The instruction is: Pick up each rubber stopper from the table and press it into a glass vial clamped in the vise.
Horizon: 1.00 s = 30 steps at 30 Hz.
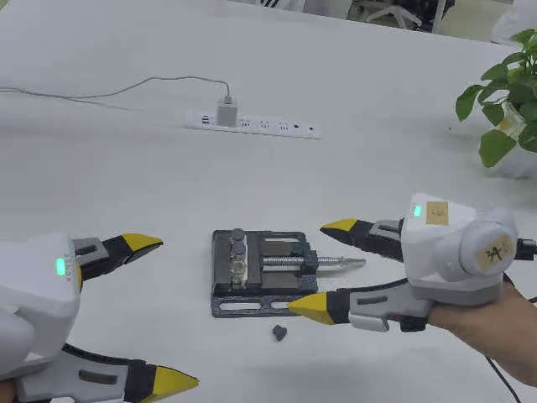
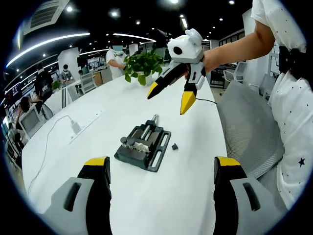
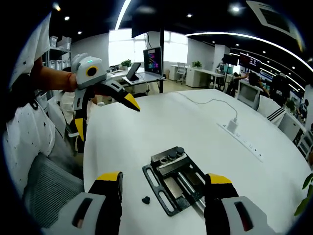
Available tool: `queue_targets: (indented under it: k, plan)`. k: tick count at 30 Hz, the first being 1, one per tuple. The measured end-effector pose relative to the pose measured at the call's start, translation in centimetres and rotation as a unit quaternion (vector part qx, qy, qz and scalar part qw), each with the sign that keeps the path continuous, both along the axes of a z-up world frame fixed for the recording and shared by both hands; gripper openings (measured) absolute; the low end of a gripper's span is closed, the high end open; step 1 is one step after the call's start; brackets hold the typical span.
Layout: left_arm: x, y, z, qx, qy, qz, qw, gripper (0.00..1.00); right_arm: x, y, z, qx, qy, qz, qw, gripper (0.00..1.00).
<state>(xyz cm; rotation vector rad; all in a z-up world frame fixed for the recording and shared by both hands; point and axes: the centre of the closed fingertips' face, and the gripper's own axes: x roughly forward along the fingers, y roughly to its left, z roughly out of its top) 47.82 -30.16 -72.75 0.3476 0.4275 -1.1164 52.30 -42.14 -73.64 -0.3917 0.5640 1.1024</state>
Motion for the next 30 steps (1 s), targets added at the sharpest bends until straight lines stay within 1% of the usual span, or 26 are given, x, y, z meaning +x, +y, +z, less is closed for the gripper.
queue_targets:
  k: [3, 4, 6, 8, 10, 11, 12, 13, 15, 18, 20, 22, 23, 24, 25, 26, 28, 29, 30]
  plan:
    - [0.0, -0.3, -0.1, 0.010, -0.003, -0.011, 0.9999, 0.86, -0.4, -0.7, 0.1, 0.005, -0.002, -0.004, 1.0000, 0.68]
    - [0.0, -0.4, -0.3, 0.018, -0.005, -0.017, 0.9997, 0.85, -0.6, -1.0, 0.0, 0.010, -0.002, -0.006, 0.9999, 0.69]
    - [0.1, -0.6, -0.5, 0.029, -0.009, -0.027, 0.9992, 0.84, -1.0, -1.3, 0.2, 0.018, -0.009, -0.005, 0.9998, 0.71]
    - [0.2, -0.9, -0.7, 0.037, -0.011, -0.037, 0.9986, 0.83, -1.4, -1.7, 0.2, 0.024, -0.010, -0.004, 0.9997, 0.75]
    - [0.1, -1.0, -1.1, 0.051, -0.012, -0.051, 0.9973, 0.82, -1.7, -1.9, 0.2, 0.032, -0.009, -0.005, 0.9994, 0.77]
    - [0.1, -1.1, -1.4, 0.067, -0.020, -0.065, 0.9954, 0.82, -2.0, -2.2, 0.3, 0.037, -0.009, -0.006, 0.9993, 0.78]
    - [0.1, -1.1, -1.7, 0.076, -0.022, -0.073, 0.9942, 0.82, -2.2, -2.3, 0.3, 0.039, -0.009, -0.006, 0.9992, 0.78]
    - [0.0, -1.3, -2.0, 0.084, -0.021, -0.082, 0.9928, 0.81, -2.3, -2.6, 0.3, 0.041, -0.010, -0.007, 0.9991, 0.78]
    - [0.0, -1.4, -2.4, 0.093, -0.022, -0.095, 0.9909, 0.80, -2.6, -2.9, 0.2, 0.043, -0.010, -0.009, 0.9990, 0.79]
    - [0.1, -1.8, -3.0, 0.111, -0.029, -0.121, 0.9861, 0.78, -3.0, -3.4, -0.1, 0.042, -0.009, -0.010, 0.9990, 0.81]
    - [0.3, -2.3, -3.3, 0.116, -0.029, -0.128, 0.9845, 0.75, -3.3, -3.8, -0.3, 0.044, -0.007, -0.010, 0.9990, 0.82]
    - [0.4, -2.8, -3.4, 0.116, -0.033, -0.142, 0.9825, 0.72, -3.6, -4.2, -0.6, 0.042, -0.003, -0.012, 0.9990, 0.82]
    - [0.5, -3.1, -3.6, 0.121, -0.035, -0.150, 0.9806, 0.71, -3.7, -4.5, -0.8, 0.042, -0.001, -0.015, 0.9990, 0.82]
    - [0.6, -3.3, -3.8, 0.127, -0.041, -0.159, 0.9783, 0.68, -3.8, -4.6, -0.9, 0.041, -0.001, -0.015, 0.9990, 0.82]
    - [0.6, -3.4, -4.0, 0.133, -0.045, -0.169, 0.9756, 0.62, -3.9, -4.7, -0.9, 0.040, -0.001, -0.017, 0.9990, 0.82]
    - [0.6, -3.7, -4.3, 0.142, -0.046, -0.182, 0.9719, 0.58, -4.0, -4.9, -1.0, 0.041, -0.001, -0.019, 0.9990, 0.82]
    - [0.7, -4.3, -5.0, 0.147, -0.041, -0.192, 0.9693, 0.49, -4.2, -5.1, -1.1, 0.043, 0.000, -0.023, 0.9988, 0.82]
    - [0.7, -4.6, -5.2, 0.148, -0.044, -0.200, 0.9675, 0.47, -4.3, -5.2, -1.1, 0.043, 0.001, -0.024, 0.9988, 0.81]
    - [0.7, -5.0, -5.4, 0.146, -0.049, -0.214, 0.9646, 0.45, -4.3, -5.3, -1.2, 0.043, 0.000, -0.025, 0.9988, 0.81]
